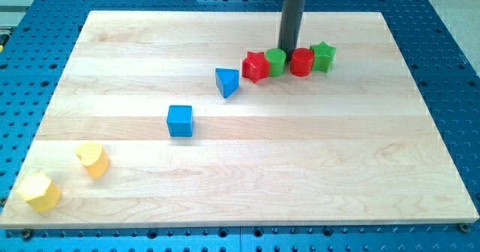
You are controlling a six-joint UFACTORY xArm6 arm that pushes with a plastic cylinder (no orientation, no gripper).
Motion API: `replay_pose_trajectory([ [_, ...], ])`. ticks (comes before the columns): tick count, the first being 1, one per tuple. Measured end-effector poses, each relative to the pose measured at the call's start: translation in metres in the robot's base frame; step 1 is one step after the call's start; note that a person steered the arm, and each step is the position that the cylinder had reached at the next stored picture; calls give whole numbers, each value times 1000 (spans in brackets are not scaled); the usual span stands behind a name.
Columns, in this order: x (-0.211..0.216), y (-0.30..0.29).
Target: Push the red star into the triangle
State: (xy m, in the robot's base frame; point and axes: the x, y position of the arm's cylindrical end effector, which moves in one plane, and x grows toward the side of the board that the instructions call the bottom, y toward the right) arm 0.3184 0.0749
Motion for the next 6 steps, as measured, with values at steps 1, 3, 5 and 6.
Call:
replay_pose_trajectory([
  [1, 21, -8],
  [3, 15, -15],
  [5, 36, -53],
  [6, 45, -70],
])
